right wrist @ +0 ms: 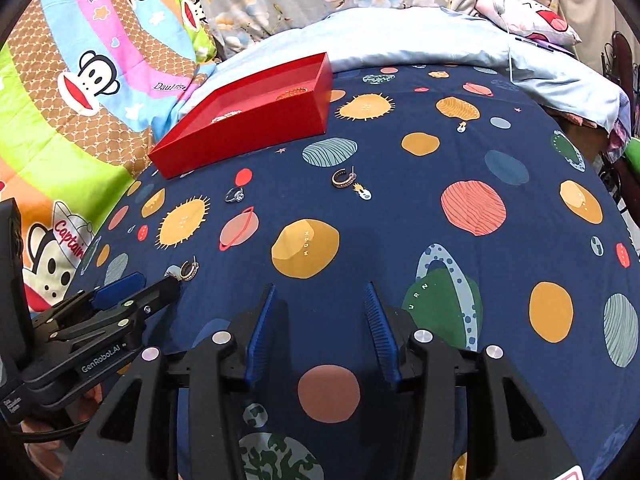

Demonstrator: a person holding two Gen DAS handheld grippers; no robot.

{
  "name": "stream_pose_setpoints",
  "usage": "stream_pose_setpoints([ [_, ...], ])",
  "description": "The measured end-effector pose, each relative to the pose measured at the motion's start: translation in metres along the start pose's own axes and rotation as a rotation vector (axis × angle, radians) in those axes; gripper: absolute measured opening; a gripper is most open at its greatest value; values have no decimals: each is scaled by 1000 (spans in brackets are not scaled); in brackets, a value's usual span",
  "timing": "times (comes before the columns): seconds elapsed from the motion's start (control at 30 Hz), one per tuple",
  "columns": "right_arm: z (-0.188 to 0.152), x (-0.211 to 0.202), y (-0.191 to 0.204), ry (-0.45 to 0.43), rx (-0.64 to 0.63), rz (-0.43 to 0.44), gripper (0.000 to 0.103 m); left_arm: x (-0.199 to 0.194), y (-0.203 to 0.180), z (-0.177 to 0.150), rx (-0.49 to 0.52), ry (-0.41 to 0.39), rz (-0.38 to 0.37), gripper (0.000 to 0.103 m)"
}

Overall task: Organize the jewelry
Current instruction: 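Move both open tools out of the tray back over the rings on the sheet, then grasp the gold ring on the sheet with the left tool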

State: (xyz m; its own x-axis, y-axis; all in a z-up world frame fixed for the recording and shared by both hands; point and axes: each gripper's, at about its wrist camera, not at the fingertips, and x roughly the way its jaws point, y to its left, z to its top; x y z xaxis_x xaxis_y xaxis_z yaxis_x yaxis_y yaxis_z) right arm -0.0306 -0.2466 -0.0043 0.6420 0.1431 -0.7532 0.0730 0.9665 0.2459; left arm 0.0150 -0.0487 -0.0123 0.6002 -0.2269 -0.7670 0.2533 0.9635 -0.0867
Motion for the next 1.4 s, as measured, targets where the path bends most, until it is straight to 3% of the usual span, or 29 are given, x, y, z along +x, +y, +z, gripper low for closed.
stream_pose_setpoints([
  [0.13,0,1,1,1,-2,-1,46,0,-1,0,6,-2,17,41],
  [0.3,0,2,2,1,-5,-5,46,-1,2,-1,-5,-5,27,19],
  [0.53,2,2,7,-2,-22,-11,46,-6,14,4,-27,-10,25,16],
  [0.6,5,3,10,-12,-31,-6,46,-8,23,8,-43,-18,34,1],
  [0.8,29,14,30,-28,-77,34,46,-7,59,18,-108,-32,81,1],
  [1.17,54,36,54,-30,-109,62,46,-2,82,15,-166,-15,53,2],
  [1.23,54,38,56,-27,-109,64,46,-4,83,15,-172,-17,40,10],
  [1.3,54,39,57,-25,-109,64,46,-6,82,14,-178,-21,35,42],
  [1.4,53,41,57,-20,-108,63,46,-10,77,14,-176,-34,24,46],
])
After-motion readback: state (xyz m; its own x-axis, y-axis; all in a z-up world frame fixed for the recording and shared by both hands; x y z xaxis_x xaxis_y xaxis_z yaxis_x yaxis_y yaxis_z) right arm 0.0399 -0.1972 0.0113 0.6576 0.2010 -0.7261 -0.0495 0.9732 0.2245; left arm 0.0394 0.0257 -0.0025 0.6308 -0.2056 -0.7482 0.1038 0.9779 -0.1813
